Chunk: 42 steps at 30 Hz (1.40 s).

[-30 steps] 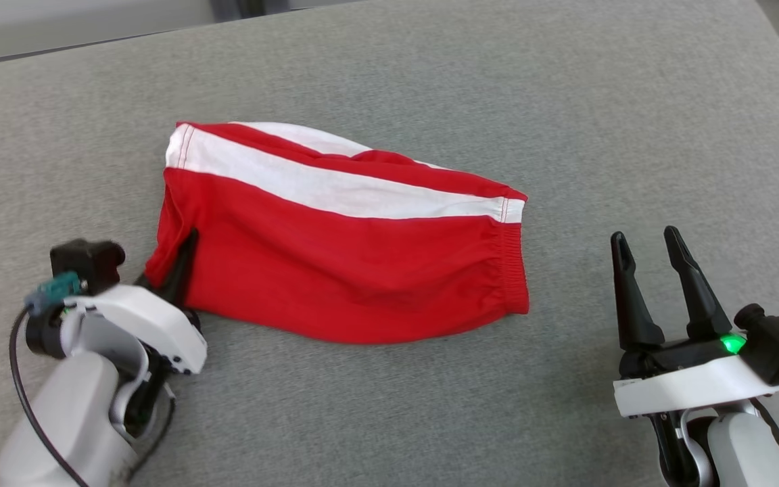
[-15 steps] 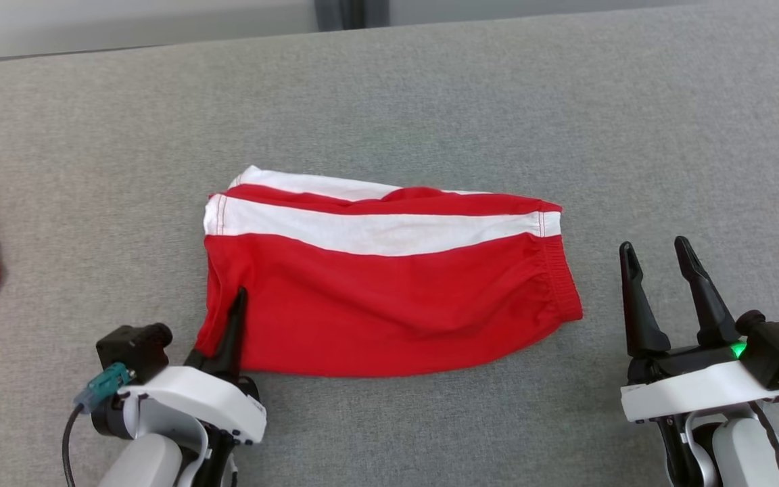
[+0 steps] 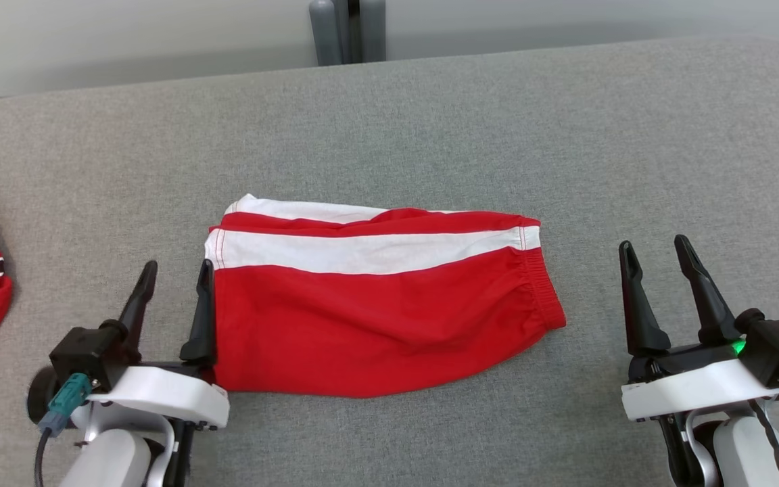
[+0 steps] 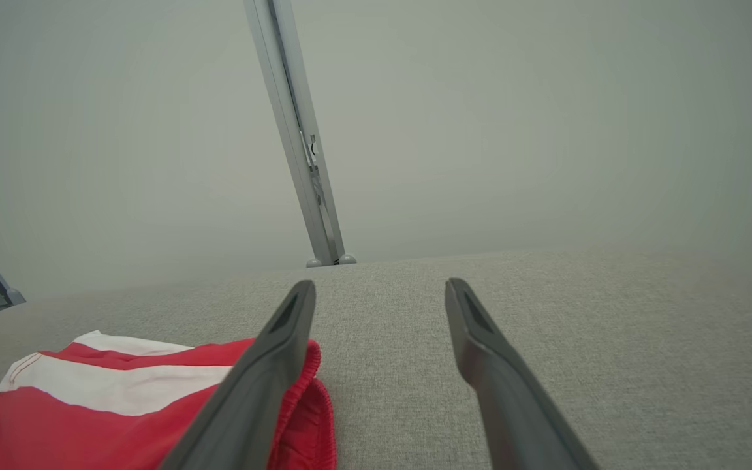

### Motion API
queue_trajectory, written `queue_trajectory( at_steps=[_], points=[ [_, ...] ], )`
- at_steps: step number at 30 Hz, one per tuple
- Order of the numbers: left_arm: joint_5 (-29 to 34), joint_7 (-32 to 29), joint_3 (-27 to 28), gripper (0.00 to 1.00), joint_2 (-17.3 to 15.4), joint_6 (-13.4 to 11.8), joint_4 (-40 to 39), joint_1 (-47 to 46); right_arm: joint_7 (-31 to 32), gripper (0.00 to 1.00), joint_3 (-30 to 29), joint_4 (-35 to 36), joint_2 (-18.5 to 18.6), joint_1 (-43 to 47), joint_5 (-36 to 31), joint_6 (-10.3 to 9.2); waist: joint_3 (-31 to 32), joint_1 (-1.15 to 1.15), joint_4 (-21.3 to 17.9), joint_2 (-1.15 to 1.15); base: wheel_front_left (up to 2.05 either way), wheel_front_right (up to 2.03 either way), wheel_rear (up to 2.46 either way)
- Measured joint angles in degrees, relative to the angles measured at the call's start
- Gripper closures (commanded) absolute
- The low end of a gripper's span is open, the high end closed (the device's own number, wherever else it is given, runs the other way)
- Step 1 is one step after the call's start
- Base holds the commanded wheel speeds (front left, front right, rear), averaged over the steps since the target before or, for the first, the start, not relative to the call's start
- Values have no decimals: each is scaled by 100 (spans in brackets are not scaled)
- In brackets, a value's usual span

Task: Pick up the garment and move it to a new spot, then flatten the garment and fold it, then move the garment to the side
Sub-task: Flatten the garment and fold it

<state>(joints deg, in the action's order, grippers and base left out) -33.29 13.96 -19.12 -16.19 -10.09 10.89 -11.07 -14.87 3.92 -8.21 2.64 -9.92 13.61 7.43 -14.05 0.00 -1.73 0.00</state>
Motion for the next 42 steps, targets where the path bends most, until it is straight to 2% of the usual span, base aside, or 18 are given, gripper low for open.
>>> queue_trajectory(
  at_steps=[8, 16, 20, 27, 35, 42],
  points=[
    [720, 70, 137, 0, -452, -346, -977, -68, 62, 0, -23, 168, 1, 18, -290, 0, 208, 0, -12, 0, 0, 0, 0],
    [972, 16, 275, 0, -824, -631, -1674, 447, 183, 0, -62, 283, -2, 301, -461, 0, 358, 0, -14, 0, 0, 0, 0],
    [1006, -53, 294, 0, -836, -778, -1906, 692, 227, 0, -132, 361, 0, 436, -469, 0, 410, 0, 13, 0, 0, 0, 0],
    [978, -159, 230, 0, -802, -864, -1987, 840, 275, 0, -191, 422, 0, 598, -458, 0, 507, 0, 46, 0, 0, 0, 0],
    [1001, -218, 170, 0, -820, -893, -2008, 830, 320, 0, -180, 438, 1, 646, -455, 0, 504, 0, 56, 0, 0, 0, 0],
    [967, -204, 107, 0, -803, -803, -1916, 721, 397, 0, -5, 270, -1, 517, -463, 0, 479, 0, 280, 0, 0, 0, 0]
  ],
)
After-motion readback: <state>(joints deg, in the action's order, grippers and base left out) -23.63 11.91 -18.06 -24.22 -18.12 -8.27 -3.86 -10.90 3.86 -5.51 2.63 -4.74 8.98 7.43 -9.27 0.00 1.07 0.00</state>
